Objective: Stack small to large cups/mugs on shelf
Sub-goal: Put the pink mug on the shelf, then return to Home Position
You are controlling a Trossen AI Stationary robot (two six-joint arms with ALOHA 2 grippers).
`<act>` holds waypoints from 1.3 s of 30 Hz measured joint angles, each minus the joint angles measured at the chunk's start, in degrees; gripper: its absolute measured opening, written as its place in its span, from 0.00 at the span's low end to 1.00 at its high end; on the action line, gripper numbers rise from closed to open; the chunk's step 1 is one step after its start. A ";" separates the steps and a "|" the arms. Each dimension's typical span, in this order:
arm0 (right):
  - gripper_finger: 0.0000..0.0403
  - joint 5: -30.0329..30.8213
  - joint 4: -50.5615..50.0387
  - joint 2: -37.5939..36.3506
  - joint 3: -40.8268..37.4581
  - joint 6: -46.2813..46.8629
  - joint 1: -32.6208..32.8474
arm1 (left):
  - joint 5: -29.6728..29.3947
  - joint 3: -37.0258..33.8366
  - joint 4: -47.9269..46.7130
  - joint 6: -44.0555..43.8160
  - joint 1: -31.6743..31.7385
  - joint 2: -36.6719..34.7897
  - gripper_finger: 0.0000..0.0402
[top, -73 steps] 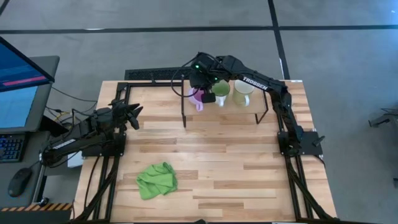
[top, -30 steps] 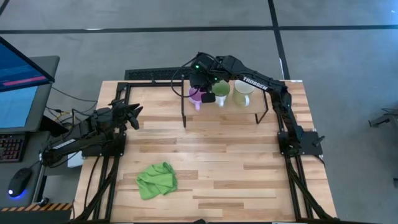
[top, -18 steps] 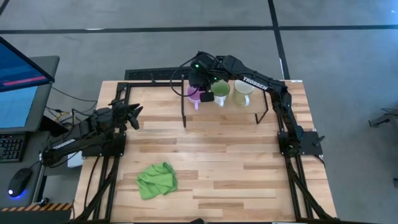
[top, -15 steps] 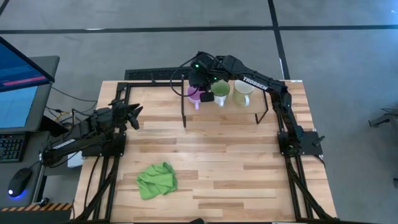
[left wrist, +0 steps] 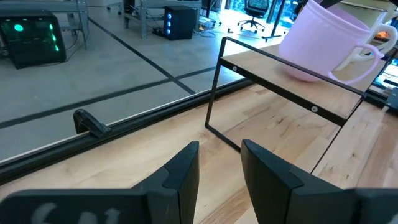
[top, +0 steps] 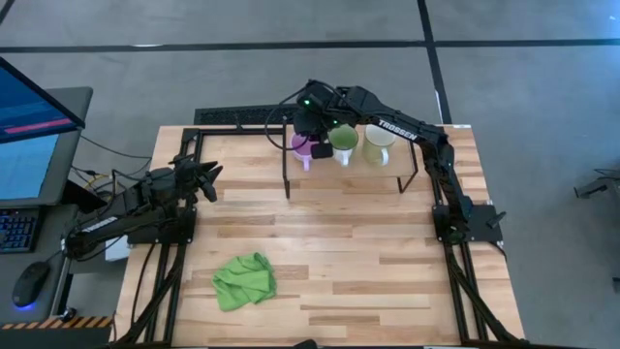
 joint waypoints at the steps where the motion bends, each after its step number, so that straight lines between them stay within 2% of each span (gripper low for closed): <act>1: 0.26 -0.01 0.00 0.00 0.00 -0.18 -0.05 | 0.00 0.00 0.00 0.00 0.00 0.00 0.27; 16: 0.26 0.05 0.29 0.00 0.00 -1.39 -0.21 | 0.00 0.00 0.00 0.01 0.00 0.00 0.27; 22: 0.26 3.31 0.98 0.00 0.00 -1.41 -0.21 | 0.00 0.00 -0.02 -0.01 0.00 0.02 0.27; 33: 0.26 3.53 0.96 -0.02 0.00 -1.40 -0.21 | 0.00 0.00 0.00 0.01 0.00 0.00 0.27; 39: 0.26 15.08 1.16 -1.13 1.07 -0.85 1.01 | 0.00 0.00 0.00 0.01 -0.02 0.02 0.27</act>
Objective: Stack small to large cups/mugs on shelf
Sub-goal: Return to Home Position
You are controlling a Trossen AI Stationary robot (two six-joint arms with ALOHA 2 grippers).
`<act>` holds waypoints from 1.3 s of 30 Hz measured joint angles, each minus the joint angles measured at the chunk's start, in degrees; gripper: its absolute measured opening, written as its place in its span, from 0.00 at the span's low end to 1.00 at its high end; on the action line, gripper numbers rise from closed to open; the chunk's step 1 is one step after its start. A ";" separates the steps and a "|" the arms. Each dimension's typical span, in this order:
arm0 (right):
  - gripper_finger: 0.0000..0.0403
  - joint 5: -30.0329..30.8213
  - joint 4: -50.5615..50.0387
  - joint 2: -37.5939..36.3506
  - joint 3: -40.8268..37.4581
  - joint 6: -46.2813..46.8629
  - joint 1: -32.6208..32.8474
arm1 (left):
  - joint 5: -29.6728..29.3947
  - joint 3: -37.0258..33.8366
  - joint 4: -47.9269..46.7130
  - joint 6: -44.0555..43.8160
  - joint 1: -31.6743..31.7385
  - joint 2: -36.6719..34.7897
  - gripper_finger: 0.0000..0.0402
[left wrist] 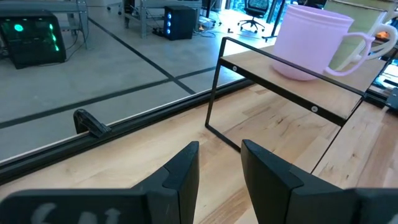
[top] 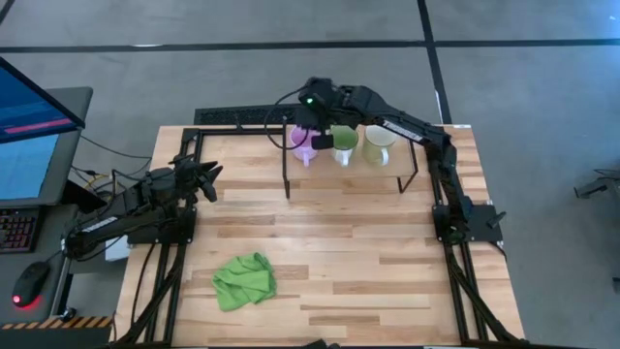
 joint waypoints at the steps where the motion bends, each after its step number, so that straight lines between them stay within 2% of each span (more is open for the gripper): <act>1: 0.26 0.90 1.30 -1.01 -0.12 -0.16 0.42 | 0.00 0.00 0.00 -0.01 0.02 -0.01 0.27; 7: 0.26 1.10 3.70 -8.63 0.15 1.39 3.09 | 0.48 0.00 0.02 0.00 0.00 0.00 0.27; 13: 0.26 -0.47 4.81 -15.31 0.17 7.94 4.27 | 0.46 0.00 0.03 -0.02 0.00 0.00 0.27; 21: 0.26 -0.89 -2.28 -20.27 0.11 13.44 3.44 | 1.01 0.00 0.20 0.00 0.00 0.00 0.27; 32: 0.26 -3.30 -7.11 -28.81 -0.12 14.07 2.16 | 1.05 0.00 0.33 0.63 0.00 0.00 0.27; 36: 0.26 -3.31 -7.04 -33.53 -4.50 15.08 0.83 | 0.91 0.00 0.44 0.70 0.00 0.00 0.27; 39: 0.26 -3.31 -4.59 -38.32 -11.36 15.57 -0.77 | 0.50 0.00 0.44 1.05 0.00 0.00 0.27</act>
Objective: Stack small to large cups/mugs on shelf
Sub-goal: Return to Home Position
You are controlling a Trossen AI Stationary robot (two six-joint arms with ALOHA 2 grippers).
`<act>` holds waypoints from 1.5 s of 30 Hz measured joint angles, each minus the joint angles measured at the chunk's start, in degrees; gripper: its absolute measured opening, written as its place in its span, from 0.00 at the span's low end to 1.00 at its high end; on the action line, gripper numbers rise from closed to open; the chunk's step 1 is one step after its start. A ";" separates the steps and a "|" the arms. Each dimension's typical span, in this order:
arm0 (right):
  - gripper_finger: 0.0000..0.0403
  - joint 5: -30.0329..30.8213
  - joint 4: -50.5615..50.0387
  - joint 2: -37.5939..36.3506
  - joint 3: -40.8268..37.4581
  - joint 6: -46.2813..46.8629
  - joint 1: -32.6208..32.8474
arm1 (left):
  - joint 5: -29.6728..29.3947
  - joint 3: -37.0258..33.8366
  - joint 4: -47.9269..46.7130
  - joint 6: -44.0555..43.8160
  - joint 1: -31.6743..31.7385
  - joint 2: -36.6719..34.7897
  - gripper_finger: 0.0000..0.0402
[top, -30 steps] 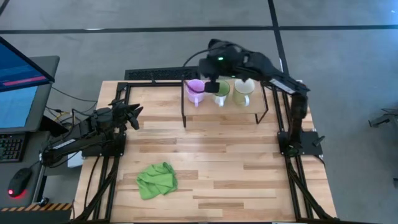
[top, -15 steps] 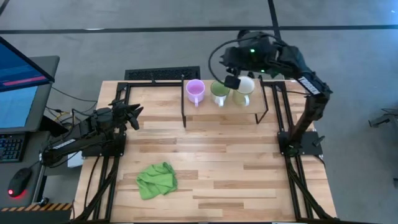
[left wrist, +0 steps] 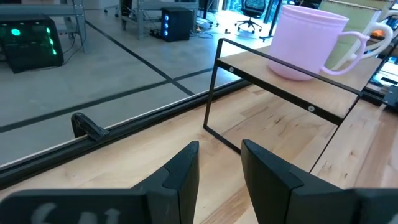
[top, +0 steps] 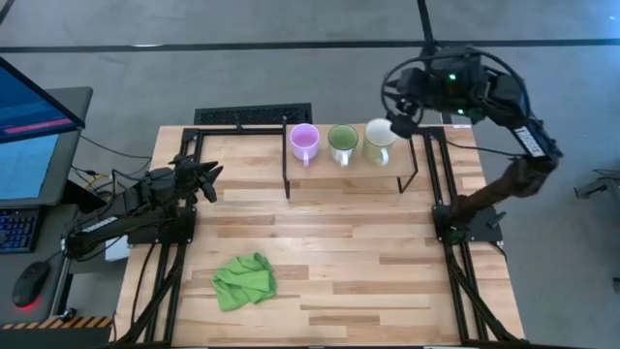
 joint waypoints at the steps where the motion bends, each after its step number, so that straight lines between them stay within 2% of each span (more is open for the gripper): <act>1: 0.26 0.05 1.61 -1.90 -2.98 0.00 -0.62 | 0.00 0.00 0.00 0.00 0.00 0.00 0.27; 9: 0.26 0.30 22.02 -20.24 -31.95 -1.64 -8.28 | -0.02 0.00 0.01 0.02 0.00 0.00 0.27; 14: 0.26 -0.11 39.60 -31.14 -48.80 -2.31 -15.20 | -0.06 0.00 0.87 1.73 0.01 0.00 0.27; 19: 0.26 -7.19 51.44 -37.90 -62.33 -2.58 -21.66 | -0.65 0.02 2.49 4.78 0.02 0.00 0.27; 26: 0.26 -16.80 64.48 -40.93 -76.86 1.09 -31.23 | -1.13 0.04 5.07 8.70 0.00 0.00 0.27; 32: 0.26 -19.26 74.23 -43.84 -87.24 4.20 -38.82 | -6.42 0.04 5.09 10.16 0.01 -0.02 0.27; 34: 0.26 -22.73 75.75 -45.43 -89.22 4.16 -40.56 | -8.04 0.04 5.17 11.48 0.00 -0.02 0.27; 39: 0.26 -31.68 77.52 -48.05 -90.97 5.12 -44.04 | -10.12 0.04 7.97 13.64 0.01 -0.02 0.27; 45: 0.26 -32.79 77.43 -47.99 -90.99 6.92 -45.13 | -10.21 0.04 9.07 15.22 0.02 -0.02 0.27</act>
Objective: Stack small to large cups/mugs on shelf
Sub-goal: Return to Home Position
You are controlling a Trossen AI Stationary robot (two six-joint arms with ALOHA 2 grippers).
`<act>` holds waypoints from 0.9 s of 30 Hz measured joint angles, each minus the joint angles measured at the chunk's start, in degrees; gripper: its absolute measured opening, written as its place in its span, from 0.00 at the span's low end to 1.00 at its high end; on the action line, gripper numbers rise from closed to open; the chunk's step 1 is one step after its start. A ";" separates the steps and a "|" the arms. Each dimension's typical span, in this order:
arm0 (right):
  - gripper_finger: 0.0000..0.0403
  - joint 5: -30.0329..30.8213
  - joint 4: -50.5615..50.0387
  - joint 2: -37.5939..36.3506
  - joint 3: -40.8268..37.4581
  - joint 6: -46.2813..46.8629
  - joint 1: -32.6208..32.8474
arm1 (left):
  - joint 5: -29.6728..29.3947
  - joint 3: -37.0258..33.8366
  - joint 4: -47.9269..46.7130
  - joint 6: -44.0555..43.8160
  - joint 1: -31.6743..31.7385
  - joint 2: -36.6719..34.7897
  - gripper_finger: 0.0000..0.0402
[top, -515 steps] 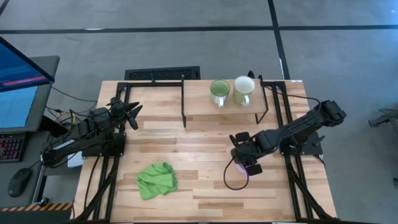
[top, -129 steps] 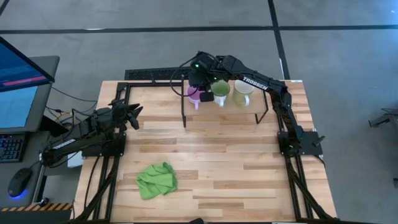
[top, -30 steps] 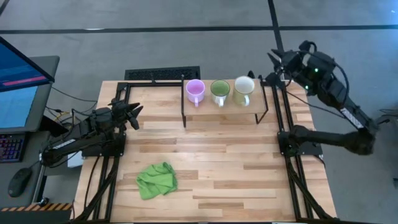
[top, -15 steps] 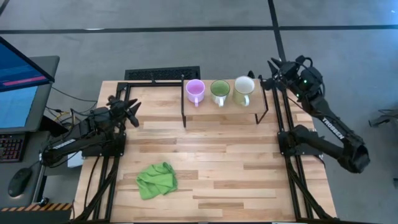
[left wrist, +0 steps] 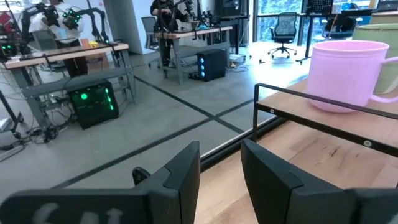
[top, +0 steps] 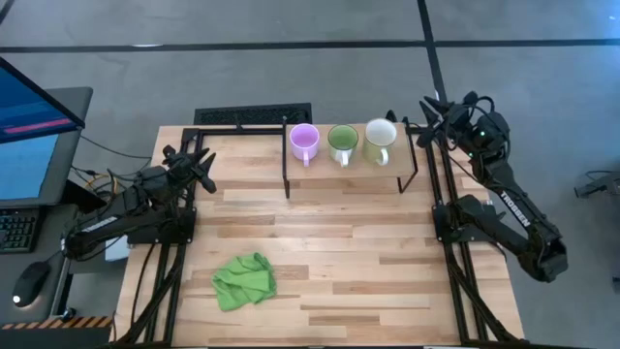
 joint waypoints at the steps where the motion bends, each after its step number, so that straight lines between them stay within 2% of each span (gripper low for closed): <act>1: 0.26 0.01 -0.07 0.00 0.00 0.39 0.21 | 0.00 0.00 0.00 -0.14 0.00 0.00 0.27; 4: 0.26 0.67 -0.78 -0.27 0.00 1.94 0.92 | 0.00 0.00 -0.02 -0.35 -0.01 0.00 0.27; 14: 0.26 8.90 -5.98 -4.18 -1.64 1.89 5.92 | -0.02 0.00 0.00 -0.08 0.00 0.00 0.27; 19: 0.26 12.14 -6.64 -10.07 -6.21 1.73 7.03 | -0.07 0.00 0.51 1.88 0.00 0.00 0.27; 22: 0.26 17.80 -6.48 -15.20 -9.60 2.67 6.25 | 0.00 0.00 2.47 2.03 0.00 -0.02 0.27; 27: 0.26 17.86 -6.95 -23.08 -15.20 3.45 5.29 | 0.88 0.00 2.55 3.64 0.00 -0.02 0.27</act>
